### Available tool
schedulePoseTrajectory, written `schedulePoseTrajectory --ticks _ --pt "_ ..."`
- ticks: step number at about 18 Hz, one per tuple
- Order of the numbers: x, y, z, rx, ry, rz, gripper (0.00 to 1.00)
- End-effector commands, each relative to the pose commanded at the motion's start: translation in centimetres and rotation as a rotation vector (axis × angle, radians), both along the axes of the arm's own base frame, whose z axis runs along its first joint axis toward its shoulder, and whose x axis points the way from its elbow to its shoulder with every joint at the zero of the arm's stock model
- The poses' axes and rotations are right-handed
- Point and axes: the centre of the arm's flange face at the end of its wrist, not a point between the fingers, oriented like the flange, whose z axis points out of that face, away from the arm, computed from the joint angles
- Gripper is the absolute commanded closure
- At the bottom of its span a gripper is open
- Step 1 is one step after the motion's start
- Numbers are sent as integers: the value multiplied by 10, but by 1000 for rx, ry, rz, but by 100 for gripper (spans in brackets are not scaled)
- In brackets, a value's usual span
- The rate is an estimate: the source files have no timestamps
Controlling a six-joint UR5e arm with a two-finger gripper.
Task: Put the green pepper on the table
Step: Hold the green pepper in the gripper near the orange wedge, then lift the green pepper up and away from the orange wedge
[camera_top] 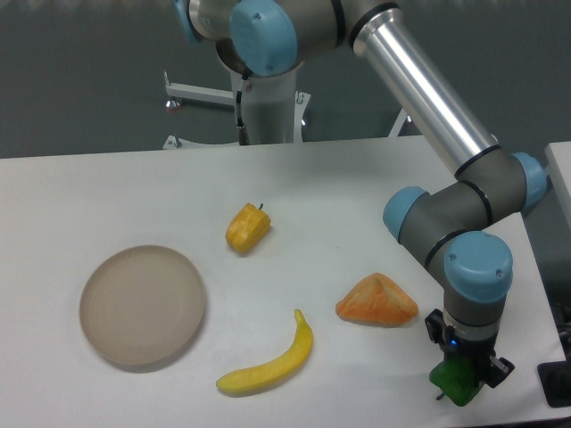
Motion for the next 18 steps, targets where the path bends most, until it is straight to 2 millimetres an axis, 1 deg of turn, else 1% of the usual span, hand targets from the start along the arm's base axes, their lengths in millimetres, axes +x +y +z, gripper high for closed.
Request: schedulePoseTrajectory --ticks 4,7,9,10,13,16,17,18 --pt "5 -1 4 -4 -2 -7 58" --pt "10 -3 12 -5 -5 -6 58" --pt "28 5 17 -13 -14 -23 58" --pt "34 6 23 -9 -14 -19 58" --pt "48 4 40 14 -25 11 58" --pt "76 4 64 23 -25 -4 58" --pt "88 5 70 18 -31 -13 58" --pt "94 3 76 9 -40 -18 58"
